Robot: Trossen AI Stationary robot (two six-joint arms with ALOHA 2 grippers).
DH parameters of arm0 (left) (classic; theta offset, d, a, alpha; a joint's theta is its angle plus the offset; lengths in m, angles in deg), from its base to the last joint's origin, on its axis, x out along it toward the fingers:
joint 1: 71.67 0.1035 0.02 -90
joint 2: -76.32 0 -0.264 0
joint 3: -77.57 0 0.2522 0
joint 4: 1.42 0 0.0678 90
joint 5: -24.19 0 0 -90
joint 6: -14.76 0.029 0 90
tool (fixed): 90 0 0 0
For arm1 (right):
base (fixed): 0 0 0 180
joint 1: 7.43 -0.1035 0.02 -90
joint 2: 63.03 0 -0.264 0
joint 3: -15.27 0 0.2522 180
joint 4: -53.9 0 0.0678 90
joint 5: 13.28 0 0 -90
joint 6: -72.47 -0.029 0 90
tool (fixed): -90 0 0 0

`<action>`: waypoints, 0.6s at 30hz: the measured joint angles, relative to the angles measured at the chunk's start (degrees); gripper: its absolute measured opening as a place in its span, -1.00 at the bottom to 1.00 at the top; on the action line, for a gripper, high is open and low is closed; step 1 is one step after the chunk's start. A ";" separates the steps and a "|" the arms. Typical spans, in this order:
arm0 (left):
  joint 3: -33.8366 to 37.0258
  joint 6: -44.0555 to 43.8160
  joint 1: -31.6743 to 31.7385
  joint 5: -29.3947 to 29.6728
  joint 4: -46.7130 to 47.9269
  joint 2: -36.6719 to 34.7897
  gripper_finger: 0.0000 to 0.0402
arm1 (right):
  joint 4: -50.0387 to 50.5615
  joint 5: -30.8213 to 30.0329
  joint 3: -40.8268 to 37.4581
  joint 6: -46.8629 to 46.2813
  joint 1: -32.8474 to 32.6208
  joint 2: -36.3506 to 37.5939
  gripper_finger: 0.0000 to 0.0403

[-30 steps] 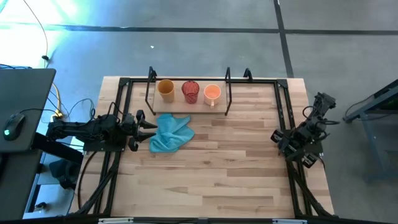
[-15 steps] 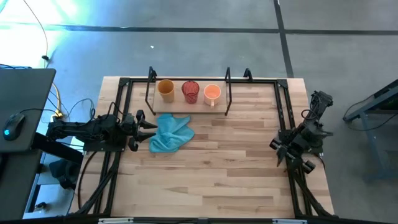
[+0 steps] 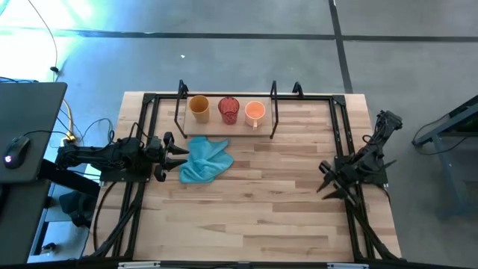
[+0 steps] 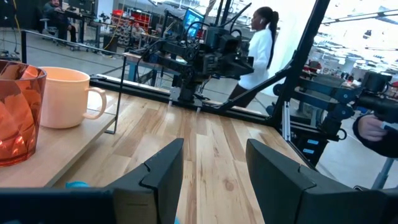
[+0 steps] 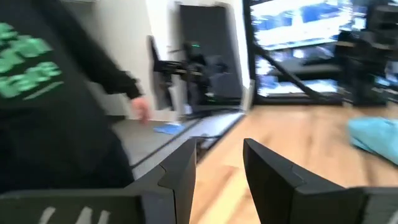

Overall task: Stack small to large cups/mugs on shelf
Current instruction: Return to Home Position

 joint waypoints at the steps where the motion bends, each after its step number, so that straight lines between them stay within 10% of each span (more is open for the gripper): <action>1: 0.00 0.02 0.00 0.00 0.00 0.00 -0.19 | 0.48 -1.08 0.00 -0.62 0.64 0.00 -0.38; 18: 0.00 0.00 0.00 0.00 0.00 0.00 -0.19 | 1.19 3.90 -0.02 -1.03 15.76 0.00 -0.38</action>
